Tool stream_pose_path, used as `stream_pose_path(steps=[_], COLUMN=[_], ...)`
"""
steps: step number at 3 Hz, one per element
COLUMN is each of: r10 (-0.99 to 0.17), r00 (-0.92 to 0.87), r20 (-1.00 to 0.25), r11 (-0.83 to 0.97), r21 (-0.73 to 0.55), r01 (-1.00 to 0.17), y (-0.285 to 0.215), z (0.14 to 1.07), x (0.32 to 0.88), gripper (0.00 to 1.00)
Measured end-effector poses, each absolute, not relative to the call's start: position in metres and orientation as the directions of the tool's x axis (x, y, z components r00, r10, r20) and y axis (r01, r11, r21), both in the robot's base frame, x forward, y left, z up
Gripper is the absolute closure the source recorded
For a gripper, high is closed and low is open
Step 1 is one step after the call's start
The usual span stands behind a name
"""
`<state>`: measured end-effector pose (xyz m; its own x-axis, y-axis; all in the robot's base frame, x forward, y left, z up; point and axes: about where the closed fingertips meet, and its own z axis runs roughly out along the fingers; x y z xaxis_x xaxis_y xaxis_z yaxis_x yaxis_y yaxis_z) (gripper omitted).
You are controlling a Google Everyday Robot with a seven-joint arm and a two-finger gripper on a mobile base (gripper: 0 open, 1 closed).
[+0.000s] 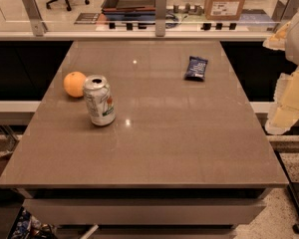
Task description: Pick 7up can
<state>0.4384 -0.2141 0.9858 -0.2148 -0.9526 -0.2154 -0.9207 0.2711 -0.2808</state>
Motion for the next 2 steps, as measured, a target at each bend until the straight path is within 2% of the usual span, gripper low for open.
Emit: stream_pose_path(steps=[2], r10=[-0.945], r00=[-0.200], r20=[-0.260], r11=[0.273], r21=[-0.286], r01=[-0.918], y=[-0.2077], z=[0.9845], x=[0.4383], gripper=[0.00])
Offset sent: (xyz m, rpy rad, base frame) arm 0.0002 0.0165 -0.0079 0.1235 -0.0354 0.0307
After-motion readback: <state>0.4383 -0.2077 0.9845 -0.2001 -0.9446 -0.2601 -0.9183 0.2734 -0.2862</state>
